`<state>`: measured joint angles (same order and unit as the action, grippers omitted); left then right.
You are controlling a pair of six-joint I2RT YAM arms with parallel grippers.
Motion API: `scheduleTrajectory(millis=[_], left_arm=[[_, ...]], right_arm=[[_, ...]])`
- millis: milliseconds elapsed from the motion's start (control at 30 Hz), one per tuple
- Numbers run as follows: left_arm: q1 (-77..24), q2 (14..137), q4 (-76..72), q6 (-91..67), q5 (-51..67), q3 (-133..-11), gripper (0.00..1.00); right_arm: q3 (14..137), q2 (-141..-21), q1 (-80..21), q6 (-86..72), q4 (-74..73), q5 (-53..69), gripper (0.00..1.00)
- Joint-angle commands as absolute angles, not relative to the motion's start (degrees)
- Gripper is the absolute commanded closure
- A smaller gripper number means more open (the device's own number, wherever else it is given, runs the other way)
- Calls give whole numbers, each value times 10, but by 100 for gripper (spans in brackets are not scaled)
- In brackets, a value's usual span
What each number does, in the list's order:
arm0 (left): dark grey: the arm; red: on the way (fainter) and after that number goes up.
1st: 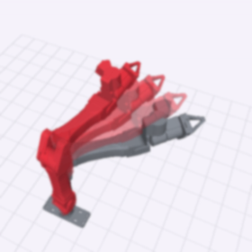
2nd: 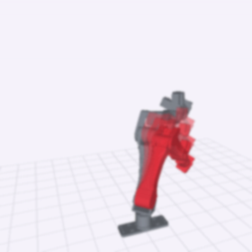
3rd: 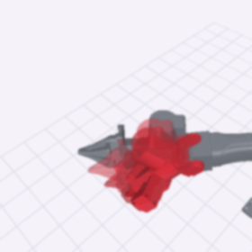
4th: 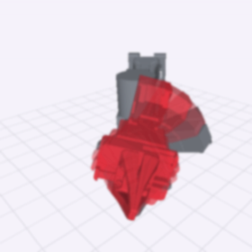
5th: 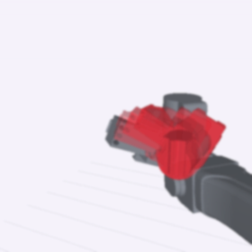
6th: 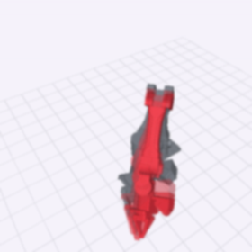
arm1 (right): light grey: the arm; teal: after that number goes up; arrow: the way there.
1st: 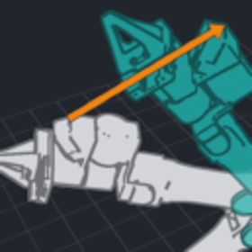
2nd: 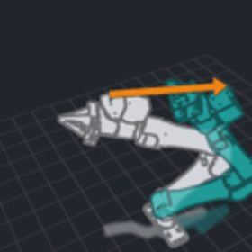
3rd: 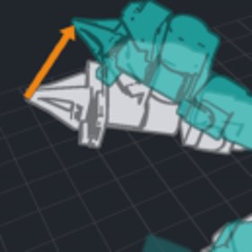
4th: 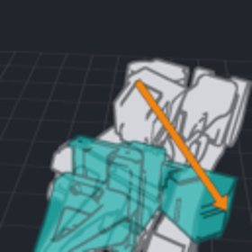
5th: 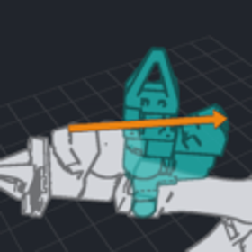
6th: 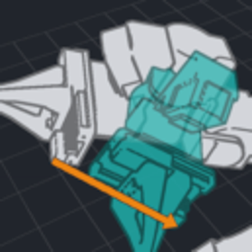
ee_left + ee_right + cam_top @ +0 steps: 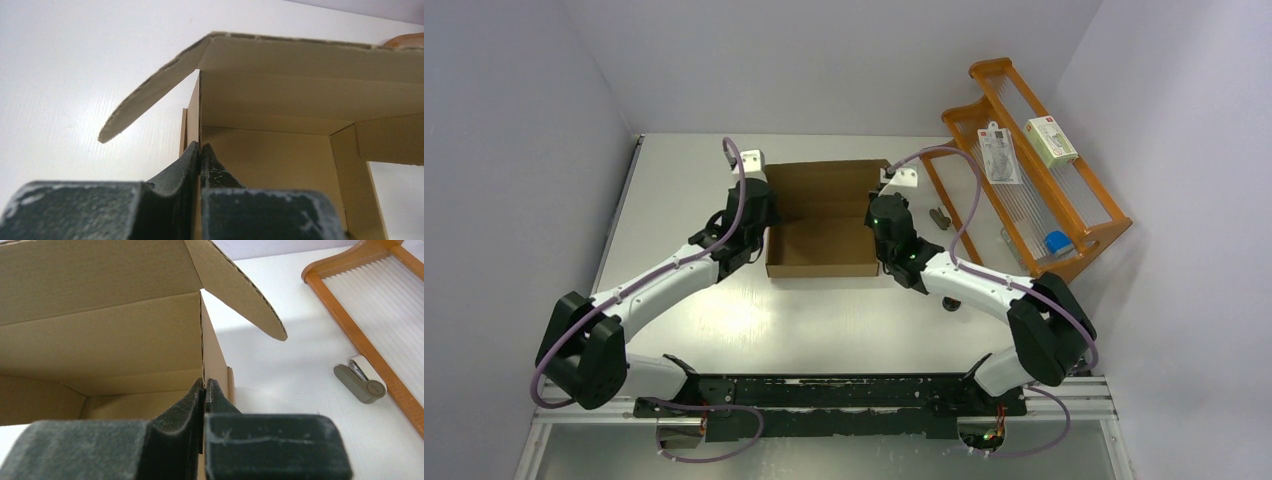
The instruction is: Fold the paper box
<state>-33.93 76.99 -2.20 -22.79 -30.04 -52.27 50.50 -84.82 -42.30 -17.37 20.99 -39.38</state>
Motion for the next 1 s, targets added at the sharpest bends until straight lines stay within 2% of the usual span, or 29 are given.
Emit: scheduleTrajectory(millis=[0,300,433,633,767,967], left_arm=[[-356,759,-47,-243,-271,-493,94],[-358,719,-60,-247,-265,-421,92],[-361,704,-61,-262,-268,-386,91],[-362,663,-72,-293,-279,-324,86],[-362,635,-65,-303,-282,-298,80],[-362,593,-22,-319,-270,-285,61]], right_arm=[[468,-834,-440,-192,238,-388,100],[381,-787,-453,-193,277,-388,100],[352,-775,-462,-203,283,-391,96],[302,-753,-480,-229,298,-389,84],[280,-731,-487,-239,291,-377,70],[263,-686,-488,-255,252,-348,49]])
